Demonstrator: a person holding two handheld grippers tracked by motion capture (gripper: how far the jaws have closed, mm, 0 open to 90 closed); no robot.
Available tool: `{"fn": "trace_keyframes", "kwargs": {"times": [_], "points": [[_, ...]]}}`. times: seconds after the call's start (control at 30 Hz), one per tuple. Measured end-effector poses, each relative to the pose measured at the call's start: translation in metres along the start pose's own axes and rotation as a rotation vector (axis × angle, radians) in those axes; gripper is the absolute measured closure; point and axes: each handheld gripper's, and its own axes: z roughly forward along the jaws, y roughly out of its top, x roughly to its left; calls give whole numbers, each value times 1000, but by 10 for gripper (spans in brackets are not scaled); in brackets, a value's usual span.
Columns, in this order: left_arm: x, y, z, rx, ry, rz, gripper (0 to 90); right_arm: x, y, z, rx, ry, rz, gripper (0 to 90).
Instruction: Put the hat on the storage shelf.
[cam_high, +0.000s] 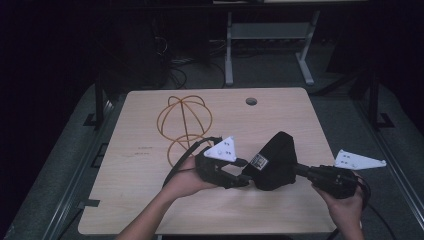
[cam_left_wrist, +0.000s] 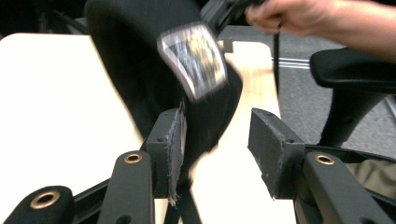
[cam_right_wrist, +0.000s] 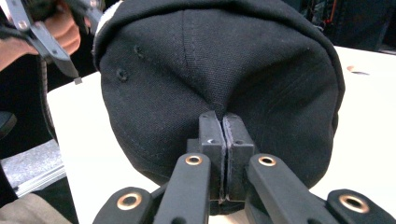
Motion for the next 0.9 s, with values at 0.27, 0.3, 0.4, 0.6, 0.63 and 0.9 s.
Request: {"fn": "trace_keyframes", "kwargs": {"times": [0.27,0.3,0.4,0.6,0.63,0.9], "points": [[-5,-29,-11,-11,72,-15,497,0,15,-9,-11,-14,-27,885],[-6,-32,-11,-22,71,-25,493,0,17,-10,-16,-14,-27,885],[-9,-41,-9,-21,84,-24,486,0,22,-13,-27,-17,-31,885],[-10,-62,-3,-17,76,-75,464,-1,28,-14,-13,-20,-42,885],[-10,-64,-2,-13,76,-79,461,0,30,-14,-7,-20,-41,885],[-14,-84,6,-17,100,-74,459,-4,41,-10,12,-22,-45,886]]}}
